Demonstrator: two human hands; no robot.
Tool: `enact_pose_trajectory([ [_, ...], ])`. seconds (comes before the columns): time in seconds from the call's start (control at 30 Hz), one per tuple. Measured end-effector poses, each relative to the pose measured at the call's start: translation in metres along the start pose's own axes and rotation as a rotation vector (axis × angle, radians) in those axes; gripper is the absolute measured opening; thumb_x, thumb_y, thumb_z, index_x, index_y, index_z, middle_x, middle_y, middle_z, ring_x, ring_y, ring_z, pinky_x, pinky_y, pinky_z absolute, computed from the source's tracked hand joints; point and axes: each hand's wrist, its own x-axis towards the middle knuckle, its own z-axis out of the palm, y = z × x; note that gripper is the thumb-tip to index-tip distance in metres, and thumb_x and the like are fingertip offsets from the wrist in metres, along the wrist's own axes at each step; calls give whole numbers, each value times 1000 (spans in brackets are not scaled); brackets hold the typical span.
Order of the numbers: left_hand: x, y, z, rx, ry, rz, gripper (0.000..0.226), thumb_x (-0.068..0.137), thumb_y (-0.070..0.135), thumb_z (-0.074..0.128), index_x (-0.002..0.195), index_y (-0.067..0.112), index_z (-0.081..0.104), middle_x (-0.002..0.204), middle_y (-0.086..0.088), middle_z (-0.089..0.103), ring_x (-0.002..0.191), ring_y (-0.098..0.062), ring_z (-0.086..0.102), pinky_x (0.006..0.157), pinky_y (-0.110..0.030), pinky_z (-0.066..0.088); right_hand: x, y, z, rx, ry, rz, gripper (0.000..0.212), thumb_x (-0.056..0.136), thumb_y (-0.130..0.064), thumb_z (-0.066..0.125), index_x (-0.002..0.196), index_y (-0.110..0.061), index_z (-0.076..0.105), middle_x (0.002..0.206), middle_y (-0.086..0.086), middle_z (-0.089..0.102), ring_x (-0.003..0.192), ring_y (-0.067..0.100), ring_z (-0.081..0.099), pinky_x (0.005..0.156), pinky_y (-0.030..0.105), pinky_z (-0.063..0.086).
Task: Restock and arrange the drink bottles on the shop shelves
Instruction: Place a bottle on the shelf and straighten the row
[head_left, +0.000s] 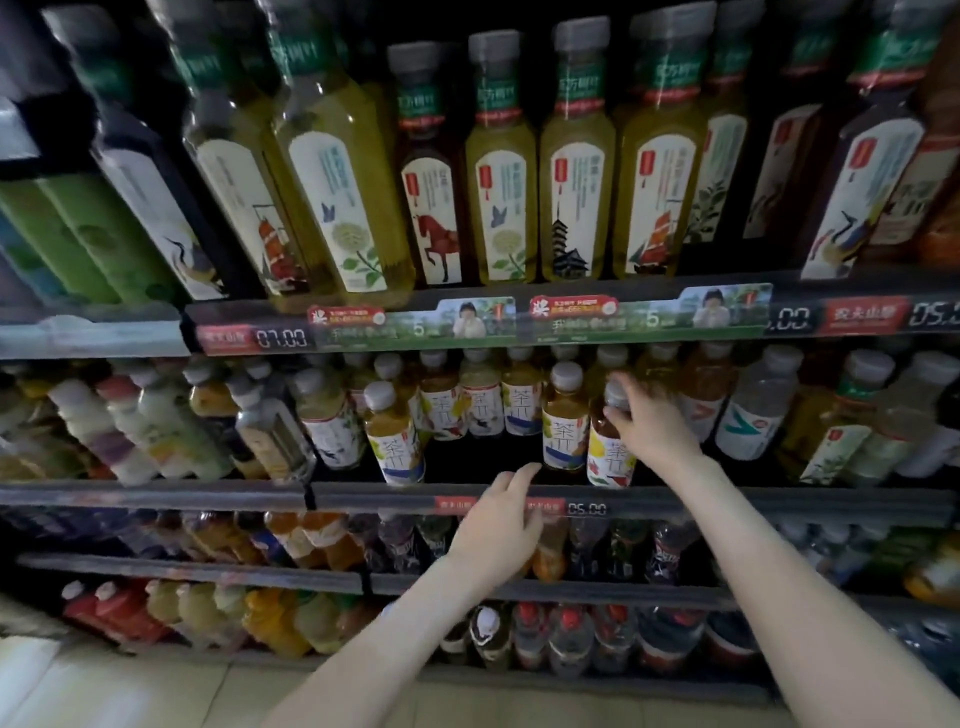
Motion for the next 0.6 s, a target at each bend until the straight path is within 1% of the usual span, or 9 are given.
enact_pose_trajectory([
  [0.1,8,-18,-4,24,-63,53,53,98,25,45,147,24,25,137,-3,42,107,-23,56,81,-33,51,-10,4,-11,33,-99,32,50,92,-41,57,135,-30,34,123,8,59,104,30,59,83,43,52],
  [0.23,20,-21,7,-32,-138,99,56,97,25,48,147,26,25,138,-3,41,99,-20,59,79,-35,51,-52,3,-7,86,-72,-20,35,91,-36,60,121,-25,44,120,4,50,103,28,56,84,41,48],
  [0.3,25,-16,12,-74,-140,138,60,95,27,52,148,29,24,145,-1,37,116,-20,52,87,-33,49,-69,-3,-5,151,-3,-29,33,92,-33,60,121,-25,46,125,3,47,106,27,55,87,40,47],
  [0.37,29,-10,14,-114,-134,162,68,92,30,57,150,31,19,152,0,30,136,-21,33,101,-34,42,-77,-14,-10,223,115,-46,36,91,-30,61,124,-22,47,124,1,48,107,23,53,87,35,44],
  [0.43,34,-6,18,-175,-135,165,83,87,35,64,151,29,12,155,2,23,142,-19,21,111,-35,32,-81,-31,-22,262,183,-108,35,90,-30,63,121,-25,48,119,-5,49,103,14,51,83,27,41],
  [0.47,36,-4,18,-224,-120,161,90,83,38,69,151,27,10,154,2,23,141,-17,22,112,-35,31,-83,-41,-29,281,177,-159,34,89,-31,63,119,-29,48,116,-8,50,103,9,50,82,24,40],
  [0.5,37,-2,17,-297,-87,145,95,78,41,73,150,27,13,150,3,29,138,-15,29,110,-36,35,-85,-51,-37,305,141,-210,33,89,-32,63,117,-33,46,115,-11,51,103,6,50,83,23,41],
  [0.57,35,0,12,-440,4,80,89,68,42,80,139,28,28,133,7,47,120,-10,50,96,-34,49,-87,-68,-46,370,30,-267,33,88,-31,64,115,-36,47,114,-13,54,102,0,52,83,20,44],
  [0.6,32,-1,9,-453,40,54,81,66,42,80,131,29,35,124,9,52,111,-9,56,88,-33,53,-86,-73,-47,417,-32,-273,32,88,-29,64,115,-35,48,112,-13,55,96,-3,54,78,17,45],
])
